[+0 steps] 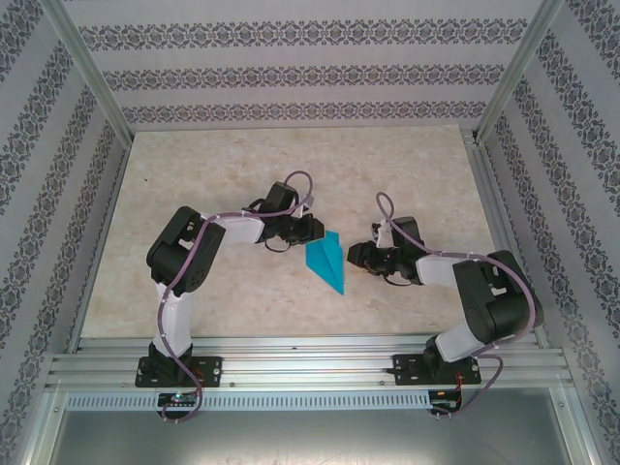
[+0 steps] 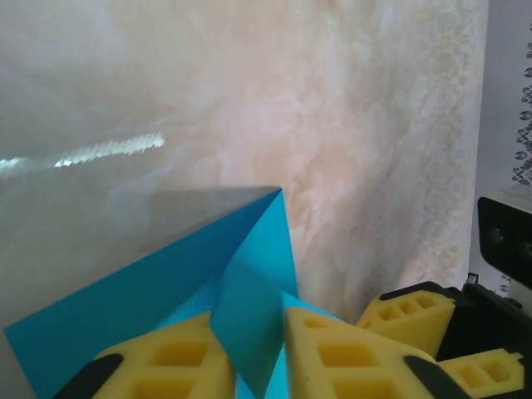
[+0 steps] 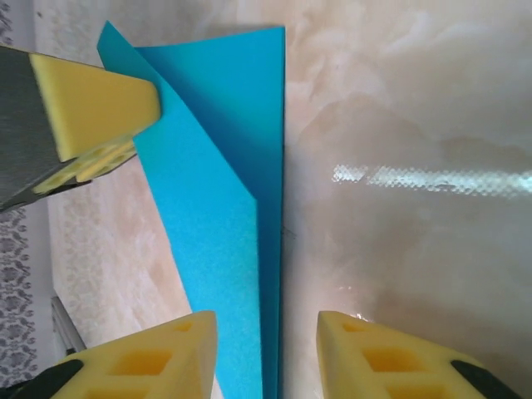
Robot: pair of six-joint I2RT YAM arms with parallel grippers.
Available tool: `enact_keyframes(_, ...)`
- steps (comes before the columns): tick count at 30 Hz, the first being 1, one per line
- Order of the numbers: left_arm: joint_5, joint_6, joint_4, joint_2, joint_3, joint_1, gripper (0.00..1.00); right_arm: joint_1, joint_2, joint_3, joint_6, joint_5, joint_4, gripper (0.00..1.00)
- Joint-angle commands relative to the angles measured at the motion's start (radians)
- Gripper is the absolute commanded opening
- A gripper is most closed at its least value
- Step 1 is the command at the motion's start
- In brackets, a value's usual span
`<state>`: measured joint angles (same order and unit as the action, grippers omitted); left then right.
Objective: Fold a paper plane with a square sheet of paper (fold left side to right side)
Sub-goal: Turn over the paper at the center of the table.
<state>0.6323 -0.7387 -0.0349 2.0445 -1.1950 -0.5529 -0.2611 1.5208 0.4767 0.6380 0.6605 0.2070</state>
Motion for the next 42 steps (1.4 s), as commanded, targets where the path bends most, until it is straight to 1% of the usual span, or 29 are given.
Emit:
enact_keyframes(1, 0.042, 0.062, -0.089, -0.055, 0.011, -0.007, 0.12, 0.028, -0.071, -0.046, 0.027, 0.055, 0.144, 0.42)
enact_keyframes(3, 0.058, 0.084, -0.114, -0.074, 0.013, -0.008, 0.04, 0.044, -0.104, -0.074, 0.051, 0.081, 0.213, 0.48)
enact_keyframes(4, 0.069, 0.096, -0.135, -0.093, 0.017, -0.007, 0.01, 0.056, -0.120, -0.100, 0.081, 0.101, 0.290, 0.52)
enact_keyframes(6, 0.089, 0.122, -0.163, -0.141, 0.024, -0.008, 0.00, 0.085, -0.140, -0.142, 0.153, 0.143, 0.442, 0.58)
enact_keyframes(8, 0.097, 0.174, -0.142, -0.207, 0.013, -0.007, 0.00, 0.108, -0.159, -0.174, 0.214, 0.182, 0.570, 0.61)
enact_keyframes(10, 0.108, 0.230, -0.102, -0.273, -0.008, -0.008, 0.00, 0.115, -0.186, -0.173, 0.247, 0.208, 0.624, 0.64)
enact_keyframes(15, 0.115, 0.350, 0.007, -0.426, -0.067, -0.007, 0.00, 0.117, -0.292, -0.147, 0.267, 0.241, 0.639, 0.72)
enact_keyframes(17, 0.109, 0.391, 0.054, -0.469, -0.100, -0.008, 0.00, 0.116, -0.351, -0.146, 0.265, 0.254, 0.637, 0.79)
enact_keyframes(20, 0.112, 0.417, 0.091, -0.504, -0.140, -0.007, 0.00, 0.112, -0.437, -0.148, 0.241, 0.261, 0.604, 0.89)
enact_keyframes(22, 0.126, 0.415, 0.091, -0.518, -0.164, -0.007, 0.00, 0.097, -0.480, -0.141, 0.210, 0.258, 0.553, 0.92)
enact_keyframes(24, 0.140, 0.403, 0.075, -0.527, -0.180, -0.007, 0.00, 0.071, -0.505, -0.141, 0.186, 0.255, 0.516, 0.92)
enact_keyframes(25, 0.151, 0.396, 0.060, -0.531, -0.182, -0.008, 0.00, 0.060, -0.510, -0.111, 0.182, 0.253, 0.514, 0.92)
enact_keyframes(29, 0.180, 0.359, 0.021, -0.538, -0.196, -0.007, 0.00, 0.008, -0.481, -0.069, 0.199, 0.268, 0.528, 0.91)
enact_keyframes(30, 0.188, 0.354, 0.013, -0.538, -0.196, -0.008, 0.00, -0.002, -0.466, -0.065, 0.219, 0.274, 0.564, 0.90)
enact_keyframes(33, 0.211, 0.341, -0.006, -0.538, -0.195, -0.007, 0.00, -0.015, -0.431, -0.053, 0.265, 0.272, 0.641, 0.89)
enact_keyframes(37, 0.241, 0.298, -0.070, -0.544, -0.176, -0.007, 0.00, -0.040, -0.396, -0.031, 0.249, 0.270, 0.639, 0.88)
enact_keyframes(42, 0.244, 0.285, -0.085, -0.547, -0.172, -0.007, 0.00, -0.064, -0.374, -0.020, 0.238, 0.260, 0.651, 0.84)
